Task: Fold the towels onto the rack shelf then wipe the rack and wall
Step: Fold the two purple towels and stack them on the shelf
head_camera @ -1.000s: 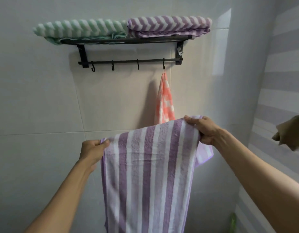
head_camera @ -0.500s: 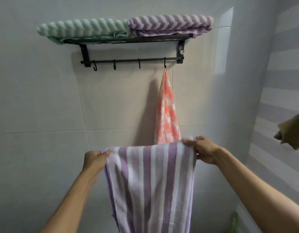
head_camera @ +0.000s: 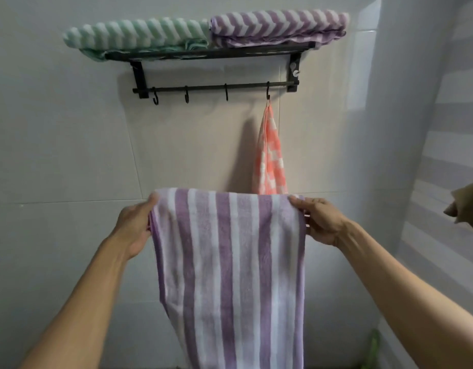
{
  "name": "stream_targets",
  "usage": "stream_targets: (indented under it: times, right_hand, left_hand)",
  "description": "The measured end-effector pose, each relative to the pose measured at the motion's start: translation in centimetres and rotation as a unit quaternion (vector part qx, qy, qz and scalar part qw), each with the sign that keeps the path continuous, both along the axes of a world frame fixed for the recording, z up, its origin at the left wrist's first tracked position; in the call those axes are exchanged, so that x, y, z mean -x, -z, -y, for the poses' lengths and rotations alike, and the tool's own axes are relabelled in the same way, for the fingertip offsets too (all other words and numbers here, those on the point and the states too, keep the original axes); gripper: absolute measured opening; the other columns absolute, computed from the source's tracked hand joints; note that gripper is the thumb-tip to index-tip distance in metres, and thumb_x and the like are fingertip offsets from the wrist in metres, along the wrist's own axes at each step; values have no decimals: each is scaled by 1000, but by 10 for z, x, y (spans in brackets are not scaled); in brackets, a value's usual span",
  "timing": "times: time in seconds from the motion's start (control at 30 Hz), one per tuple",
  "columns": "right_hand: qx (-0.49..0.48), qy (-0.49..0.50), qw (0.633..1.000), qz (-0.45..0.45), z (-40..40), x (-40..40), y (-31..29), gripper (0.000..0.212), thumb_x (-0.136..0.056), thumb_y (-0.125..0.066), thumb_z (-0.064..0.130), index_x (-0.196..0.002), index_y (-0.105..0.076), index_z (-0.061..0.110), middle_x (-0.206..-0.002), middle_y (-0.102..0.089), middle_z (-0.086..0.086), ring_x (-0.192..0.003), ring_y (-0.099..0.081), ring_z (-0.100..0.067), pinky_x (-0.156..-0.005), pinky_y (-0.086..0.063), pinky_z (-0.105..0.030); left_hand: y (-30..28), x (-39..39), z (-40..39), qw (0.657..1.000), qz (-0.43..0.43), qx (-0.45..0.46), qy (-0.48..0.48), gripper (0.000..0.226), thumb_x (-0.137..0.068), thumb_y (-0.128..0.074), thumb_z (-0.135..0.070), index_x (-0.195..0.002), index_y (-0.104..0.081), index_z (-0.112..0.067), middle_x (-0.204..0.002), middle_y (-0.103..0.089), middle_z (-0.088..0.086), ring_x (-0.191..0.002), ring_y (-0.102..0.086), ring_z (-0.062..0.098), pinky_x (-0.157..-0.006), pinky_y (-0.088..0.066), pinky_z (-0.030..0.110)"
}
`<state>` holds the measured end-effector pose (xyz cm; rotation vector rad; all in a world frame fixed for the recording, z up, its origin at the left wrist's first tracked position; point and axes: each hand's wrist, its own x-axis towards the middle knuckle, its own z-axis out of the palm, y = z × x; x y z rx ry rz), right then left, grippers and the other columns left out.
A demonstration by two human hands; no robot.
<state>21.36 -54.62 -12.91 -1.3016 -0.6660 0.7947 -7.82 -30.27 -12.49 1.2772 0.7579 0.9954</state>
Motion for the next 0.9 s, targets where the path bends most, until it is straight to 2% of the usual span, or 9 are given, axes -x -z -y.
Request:
stream_targets:
  times: [0.1, 0.23, 0.37, 0.43, 0.5, 0.57, 0.63, 0.73, 0.9]
  right_hand:
    - [-4, 19, 1000, 2, 0, -7, -2, 22, -95, -67, 23, -107, -74, 7, -82, -70, 2, -65, -65, -11, -52, -51, -22]
    - [21, 57, 998, -4, 0, -16, -8, 16, -93, -69, 22, -95, -74, 7, -90, -70, -3, -69, -65, -14, -54, -54, -23]
    - [-29, 13, 995, -89, -2, -24, -22, 54, -78, -80, 42, -118, -72, 7, -116, -73, -11, -97, -71, -24, -85, -59, -36]
    - [-14, -43, 997, -64, 0, -21, -19, 57, -69, -85, 43, -112, -75, 8, -113, -74, -14, -98, -71, -27, -92, -56, -41]
    - [-24, -49, 998, -36, -2, -20, -11, 26, -78, -79, 25, -95, -78, 7, -105, -74, -18, -85, -74, -26, -81, -60, -40]
    - [-45, -7, 999, -29, -5, -23, -9, 13, -84, -76, 15, -91, -78, 6, -101, -74, -18, -80, -74, -26, -75, -62, -38]
    - [-54, 19, 998, -34, -7, -29, -8, 21, -84, -77, 15, -99, -75, 1, -102, -75, -20, -85, -74, -29, -79, -61, -42]
    - [-17, 54, 998, -21, -7, -35, -6, 25, -84, -78, 12, -102, -73, -5, -98, -75, -21, -85, -74, -31, -82, -59, -44]
    - [-49, -4, 998, -50, 7, -31, -33, 32, -93, -67, 34, -89, -77, 4, -86, -77, -13, -74, -76, -20, -69, -62, -31]
  left_hand:
    - [46, 7, 23, 994, -107, 1, 25, 21, -90, -71, -16, -98, -72, 4, -85, -77, 16, -72, -72, 27, -73, -60, 40]
    - [44, 2, 12, 993, -106, 34, -41, 21, -97, -65, -21, -102, -69, 0, -80, -71, 11, -75, -65, 25, -83, -51, 40]
    - [-11, -17, 3, 995, -86, -30, -28, 23, -102, -54, -18, -88, -65, -4, -83, -66, 13, -73, -61, 26, -73, -49, 34]
    - [-30, -26, 4, 998, -50, -40, -22, 23, -102, -57, -21, -88, -64, -4, -84, -67, 13, -74, -63, 26, -73, -50, 33]
    - [-34, -25, 5, 999, -11, -30, 39, 26, -91, -71, -26, -97, -68, -1, -92, -73, 13, -83, -68, 28, -81, -55, 36]
    - [-9, -21, 5, 993, -60, -28, 94, 47, -69, -86, -21, -105, -71, 4, -100, -76, 16, -91, -73, 29, -84, -60, 38]
    - [33, -20, 14, 988, -144, -35, 47, 38, -65, -90, -10, -96, -74, 4, -90, -77, 15, -81, -75, 29, -71, -61, 34]
    - [73, -25, 16, 987, -149, -4, -55, 26, -76, -86, -11, -85, -72, 9, -80, -69, 14, -73, -64, 24, -69, -50, 34]
    - [7, -40, -16, 997, -68, -41, -20, 26, -79, -79, -20, -91, -70, 1, -89, -64, 15, -84, -59, 26, -77, -44, 39]
